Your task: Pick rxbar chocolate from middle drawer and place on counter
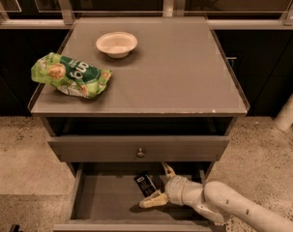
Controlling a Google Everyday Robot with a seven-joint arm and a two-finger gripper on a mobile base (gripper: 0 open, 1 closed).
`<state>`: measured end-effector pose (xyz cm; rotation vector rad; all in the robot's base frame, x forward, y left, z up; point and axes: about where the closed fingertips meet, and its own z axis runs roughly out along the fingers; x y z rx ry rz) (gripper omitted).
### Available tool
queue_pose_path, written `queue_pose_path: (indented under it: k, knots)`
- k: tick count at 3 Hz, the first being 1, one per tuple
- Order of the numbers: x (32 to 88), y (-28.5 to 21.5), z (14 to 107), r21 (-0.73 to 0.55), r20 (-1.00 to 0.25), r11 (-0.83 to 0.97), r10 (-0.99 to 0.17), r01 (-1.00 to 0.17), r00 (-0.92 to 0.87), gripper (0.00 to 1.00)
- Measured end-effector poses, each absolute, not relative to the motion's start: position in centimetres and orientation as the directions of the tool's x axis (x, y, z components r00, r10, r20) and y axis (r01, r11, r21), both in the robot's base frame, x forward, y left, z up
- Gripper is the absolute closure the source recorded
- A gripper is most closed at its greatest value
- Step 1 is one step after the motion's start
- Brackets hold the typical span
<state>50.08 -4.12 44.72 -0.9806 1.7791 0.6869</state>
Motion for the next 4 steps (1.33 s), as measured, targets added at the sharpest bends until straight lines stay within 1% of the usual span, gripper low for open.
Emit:
queue_pose_path:
  k: [1, 2, 4]
  knots:
    - [50.0, -3.9, 44.4, 0.022, -0.912, 0.511, -0.342, -0.860, -0.226, 0.00]
    - [51.4, -1.1, 43.2, -0.035, -0.895, 0.489, -0.404, -0.871, -0.191, 0.00]
    - [51.4, -1.3, 42.4, -0.023, -0.888, 0.496, -0.409, -0.868, -0.211, 0.00]
